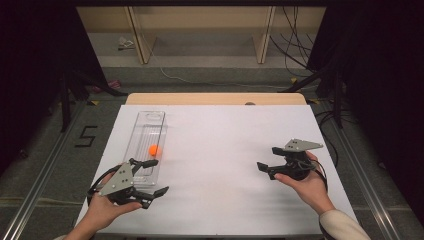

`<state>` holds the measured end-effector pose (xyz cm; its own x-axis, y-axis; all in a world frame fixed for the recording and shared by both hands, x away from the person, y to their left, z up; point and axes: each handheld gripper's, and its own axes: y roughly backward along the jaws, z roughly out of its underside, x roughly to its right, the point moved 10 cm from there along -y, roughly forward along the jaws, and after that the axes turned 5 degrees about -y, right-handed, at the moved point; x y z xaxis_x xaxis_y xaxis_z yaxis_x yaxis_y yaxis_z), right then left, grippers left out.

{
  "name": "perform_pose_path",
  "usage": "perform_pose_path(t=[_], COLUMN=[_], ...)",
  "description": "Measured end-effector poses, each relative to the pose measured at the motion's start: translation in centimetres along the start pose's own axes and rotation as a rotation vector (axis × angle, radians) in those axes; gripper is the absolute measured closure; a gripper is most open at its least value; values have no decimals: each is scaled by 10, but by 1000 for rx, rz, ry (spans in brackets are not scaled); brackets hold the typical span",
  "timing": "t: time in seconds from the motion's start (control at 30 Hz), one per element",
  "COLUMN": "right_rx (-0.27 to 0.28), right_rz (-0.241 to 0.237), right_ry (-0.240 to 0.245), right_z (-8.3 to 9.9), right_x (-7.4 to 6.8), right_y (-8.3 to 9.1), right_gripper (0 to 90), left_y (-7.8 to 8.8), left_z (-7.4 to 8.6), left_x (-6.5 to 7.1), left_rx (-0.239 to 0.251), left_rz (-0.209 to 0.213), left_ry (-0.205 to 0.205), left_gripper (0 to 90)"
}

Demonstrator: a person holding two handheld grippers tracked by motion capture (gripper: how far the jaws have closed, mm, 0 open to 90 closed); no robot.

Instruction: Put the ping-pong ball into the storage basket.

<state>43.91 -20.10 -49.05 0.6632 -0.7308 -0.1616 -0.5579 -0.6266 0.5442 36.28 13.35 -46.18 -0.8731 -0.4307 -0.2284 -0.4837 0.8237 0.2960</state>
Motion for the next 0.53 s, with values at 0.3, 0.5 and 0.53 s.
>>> perform_pose_path(t=[0.3,0.5,0.53], right_rx=[23,33,33], right_rz=[-9,-16,-15], right_ry=[-8,-3,-3], right_z=[0,-2,-2], right_x=[-1,-3,-3], right_y=[5,6,6], right_gripper=[162,163,162], left_y=[0,-1,-1], left_z=[0,0,0], left_x=[0,0,0], left_rx=[-1,-1,0], left_rz=[-1,-1,-1], left_ry=[0,-1,-1], left_gripper=[161,161,161])
